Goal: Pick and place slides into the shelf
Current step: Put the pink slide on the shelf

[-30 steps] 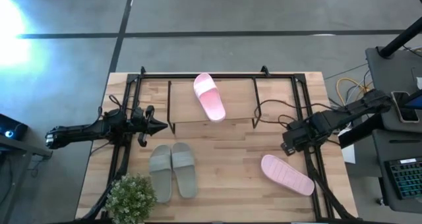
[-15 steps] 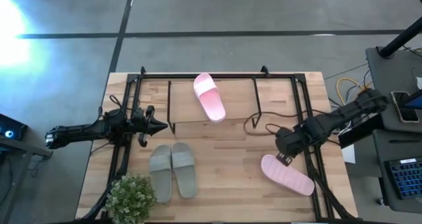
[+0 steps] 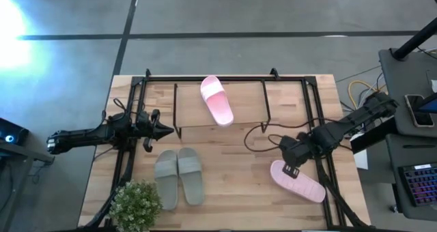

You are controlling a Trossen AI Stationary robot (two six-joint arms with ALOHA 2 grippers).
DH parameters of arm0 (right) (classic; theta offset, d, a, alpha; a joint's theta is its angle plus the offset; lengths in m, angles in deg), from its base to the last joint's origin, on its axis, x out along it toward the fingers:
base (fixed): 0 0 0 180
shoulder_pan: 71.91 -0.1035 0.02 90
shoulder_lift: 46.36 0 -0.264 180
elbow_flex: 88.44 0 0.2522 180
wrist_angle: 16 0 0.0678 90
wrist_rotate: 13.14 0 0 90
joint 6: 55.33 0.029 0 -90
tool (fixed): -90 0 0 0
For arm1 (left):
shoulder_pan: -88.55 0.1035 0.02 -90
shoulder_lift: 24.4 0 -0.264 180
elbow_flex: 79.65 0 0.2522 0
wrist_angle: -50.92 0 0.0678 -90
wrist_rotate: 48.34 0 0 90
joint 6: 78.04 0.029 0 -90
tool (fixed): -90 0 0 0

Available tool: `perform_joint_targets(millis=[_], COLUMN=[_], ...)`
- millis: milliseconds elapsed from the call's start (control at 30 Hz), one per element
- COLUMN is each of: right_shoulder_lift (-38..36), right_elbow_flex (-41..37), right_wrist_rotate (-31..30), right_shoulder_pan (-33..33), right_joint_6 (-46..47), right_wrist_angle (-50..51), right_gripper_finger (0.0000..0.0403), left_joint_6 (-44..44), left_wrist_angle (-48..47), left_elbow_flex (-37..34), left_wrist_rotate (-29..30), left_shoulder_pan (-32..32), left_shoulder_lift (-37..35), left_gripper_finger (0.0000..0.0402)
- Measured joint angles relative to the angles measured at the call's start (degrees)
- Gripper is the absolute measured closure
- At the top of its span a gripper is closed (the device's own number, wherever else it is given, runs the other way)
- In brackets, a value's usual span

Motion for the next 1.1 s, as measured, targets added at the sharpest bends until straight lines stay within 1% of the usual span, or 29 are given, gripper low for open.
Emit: perform_joint_targets(millis=[100,233,267,300,433,500,567,633,667,767,900,1100], right_shoulder_lift=[0.2,1.6,2.3,3.1,7.9,10.2,12.6,14.8,16.0,18.4,18.2,13.3], right_elbow_flex=[6.5,15.7,17.9,20.0,27.2,29.8,31.6,31.8,31.6,30.2,26.5,17.7], right_wrist_rotate=[-7.9,-20.9,-22.8,-23.5,-23.3,-21.0,-15.2,-7.9,-5.5,-3.9,-2.3,-2.0], right_shoulder_pan=[0.0,1.2,2.2,3.5,8.7,11.1,13.5,14.9,15.1,12.8,8.6,3.5], right_joint_6=[-5.2,-16.6,-19.6,-22.2,-28.7,-30.9,-31.6,-31.2,-31.2,-30.2,-26.0,-12.6], right_wrist_angle=[-0.8,-3.7,-4.8,-5.5,-5.5,-4.0,-1.5,3.8,6.5,13.1,15.1,15.0], right_gripper_finger=[0.0394,0.0394,0.0394,0.0394,0.0394,0.0394,0.0394,0.0394,0.0394,0.0394,0.0394,0.0394], left_joint_6=[0.0,0.0,0.0,0.0,0.0,0.0,0.0,0.0,0.0,0.0,0.0,0.0], left_wrist_angle=[0.0,0.0,0.0,0.0,0.0,0.0,0.0,0.0,-0.1,0.0,0.0,-0.1], left_elbow_flex=[0.0,0.0,0.0,0.0,0.0,0.0,0.0,0.0,0.0,0.0,0.0,0.0], left_wrist_rotate=[0.0,0.0,0.0,0.0,0.0,0.0,0.0,0.0,0.0,0.0,0.0,0.0], left_shoulder_pan=[0.0,0.0,0.0,0.0,0.0,0.0,0.0,0.0,0.0,0.0,0.0,0.0], left_shoulder_lift=[0.0,0.1,0.0,0.0,-0.1,0.1,-0.1,0.0,0.1,0.0,0.0,0.0], left_gripper_finger=[0.0401,0.0401,0.0401,0.0401,0.0401,0.0401,0.0401,0.0401,0.0401,0.0401,0.0401,0.0401])
